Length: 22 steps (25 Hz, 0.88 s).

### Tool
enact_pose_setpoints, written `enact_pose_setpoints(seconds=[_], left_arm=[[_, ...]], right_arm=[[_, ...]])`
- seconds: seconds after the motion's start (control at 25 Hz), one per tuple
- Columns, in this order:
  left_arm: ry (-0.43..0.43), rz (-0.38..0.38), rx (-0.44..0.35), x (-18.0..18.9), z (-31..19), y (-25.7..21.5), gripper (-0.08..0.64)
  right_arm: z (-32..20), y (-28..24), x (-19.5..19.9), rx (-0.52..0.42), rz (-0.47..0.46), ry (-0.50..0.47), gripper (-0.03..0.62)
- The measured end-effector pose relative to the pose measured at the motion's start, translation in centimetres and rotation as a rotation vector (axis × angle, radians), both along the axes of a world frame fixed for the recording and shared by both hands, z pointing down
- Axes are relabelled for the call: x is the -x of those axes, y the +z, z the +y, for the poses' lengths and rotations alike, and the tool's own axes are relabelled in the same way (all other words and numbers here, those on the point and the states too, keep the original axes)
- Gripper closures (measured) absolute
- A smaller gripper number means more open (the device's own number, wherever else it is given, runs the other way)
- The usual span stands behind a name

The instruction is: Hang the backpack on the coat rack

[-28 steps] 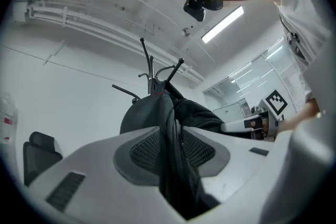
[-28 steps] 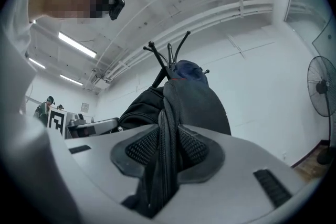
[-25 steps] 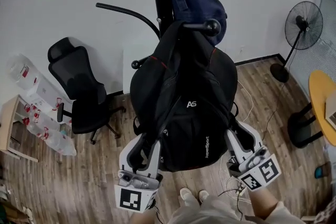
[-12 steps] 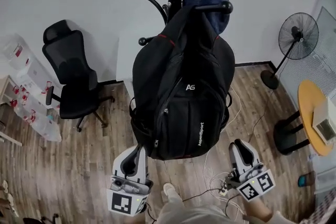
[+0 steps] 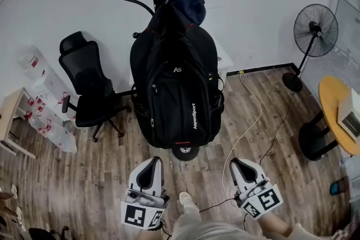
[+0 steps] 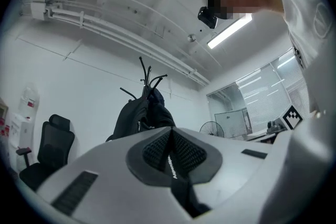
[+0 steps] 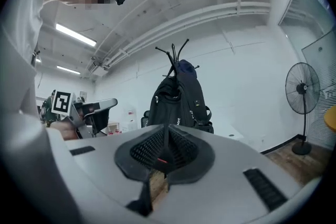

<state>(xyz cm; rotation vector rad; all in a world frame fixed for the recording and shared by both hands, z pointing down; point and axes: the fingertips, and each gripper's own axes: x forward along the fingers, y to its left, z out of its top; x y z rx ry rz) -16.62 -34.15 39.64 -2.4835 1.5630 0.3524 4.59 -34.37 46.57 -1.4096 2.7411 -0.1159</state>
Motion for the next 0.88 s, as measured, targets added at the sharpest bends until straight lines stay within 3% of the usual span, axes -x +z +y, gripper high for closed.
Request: enact_pose_setpoints(seconds=[0.28,0.48,0.64,0.88], left_arm=[[-0.041,0.010,-0.012,-5.7,14.0,-0.2,0.552],[-0.093,-0.026,-0.003,-7.9,22.0,-0.5,0.552],[-0.134,-0.044,-0.015,-8.6,26.3,-1.7,0.551],[-0.159,-0.058,-0.009,-9.2,29.9,-1.8,0.551]], right_arm=[[13.1,0.0,-8.0,0.002,-0.018,0.037,0.555],[20.9,0.1,-10.8,0.005,-0.024,0.008,0.555],[24.4,0.6,-12.5,0.037,-0.048,0.007,0.555],[27.4,1.3,-11.9,0.056,-0.065,-0.031,0.555]])
